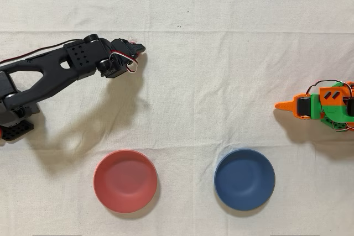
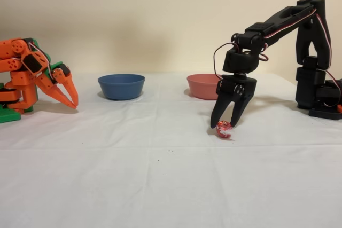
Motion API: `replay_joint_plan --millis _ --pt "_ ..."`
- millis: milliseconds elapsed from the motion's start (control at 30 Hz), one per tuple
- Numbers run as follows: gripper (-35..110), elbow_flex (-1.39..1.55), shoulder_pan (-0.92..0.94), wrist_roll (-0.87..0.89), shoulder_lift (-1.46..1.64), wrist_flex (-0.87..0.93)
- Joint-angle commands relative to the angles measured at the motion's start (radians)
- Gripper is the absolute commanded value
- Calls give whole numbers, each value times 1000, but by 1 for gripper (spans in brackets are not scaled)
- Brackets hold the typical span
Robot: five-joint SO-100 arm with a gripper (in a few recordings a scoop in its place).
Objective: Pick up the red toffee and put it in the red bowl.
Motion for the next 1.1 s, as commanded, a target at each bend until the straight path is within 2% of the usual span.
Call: replay_joint_plan --millis 0,1067 --pt "33 -15 -14 -9 97 0" --pt "30 -255 -78 12 -95 29"
